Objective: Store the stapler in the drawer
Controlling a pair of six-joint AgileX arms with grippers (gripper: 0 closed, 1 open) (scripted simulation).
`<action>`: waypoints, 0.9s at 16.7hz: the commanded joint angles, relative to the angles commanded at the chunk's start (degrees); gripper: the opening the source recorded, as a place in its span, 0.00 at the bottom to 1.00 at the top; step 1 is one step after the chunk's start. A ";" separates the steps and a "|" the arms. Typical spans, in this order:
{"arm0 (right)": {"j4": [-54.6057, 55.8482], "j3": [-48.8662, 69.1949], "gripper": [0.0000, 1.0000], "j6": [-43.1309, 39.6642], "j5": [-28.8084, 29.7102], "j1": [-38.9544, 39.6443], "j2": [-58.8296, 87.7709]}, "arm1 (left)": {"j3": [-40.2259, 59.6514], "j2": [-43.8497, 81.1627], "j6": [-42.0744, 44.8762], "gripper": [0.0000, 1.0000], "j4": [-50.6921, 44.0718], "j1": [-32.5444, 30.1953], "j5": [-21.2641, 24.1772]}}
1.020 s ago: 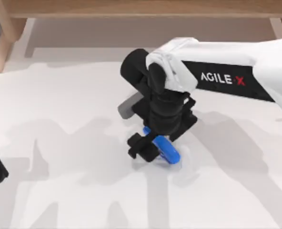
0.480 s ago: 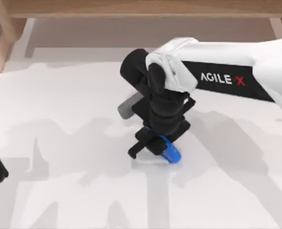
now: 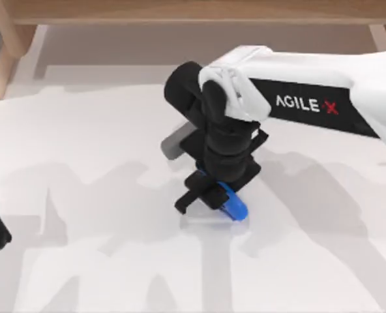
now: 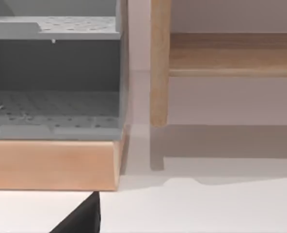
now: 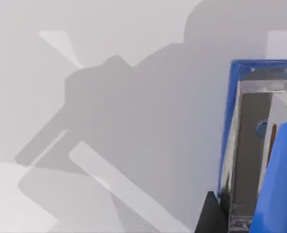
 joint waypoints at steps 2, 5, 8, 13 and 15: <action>-2.33 1.40 0.00 0.01 -0.03 -0.04 -0.76 | 0.00 0.00 0.00 1.00 0.00 0.00 0.00; -3.77 2.36 0.00 -0.04 -0.03 -0.03 -1.37 | 0.00 0.00 0.00 1.00 0.00 0.00 0.00; -3.64 2.23 0.00 0.04 -0.04 -0.01 -1.13 | 0.00 0.00 0.00 1.00 0.00 0.00 0.00; -6.63 5.19 0.00 -2.91 2.24 -6.89 -4.41 | 0.00 0.00 0.00 1.00 0.00 0.00 0.00; -8.96 7.35 0.00 -4.99 3.83 -12.37 -6.25 | 0.00 0.00 0.00 1.00 0.00 0.00 0.00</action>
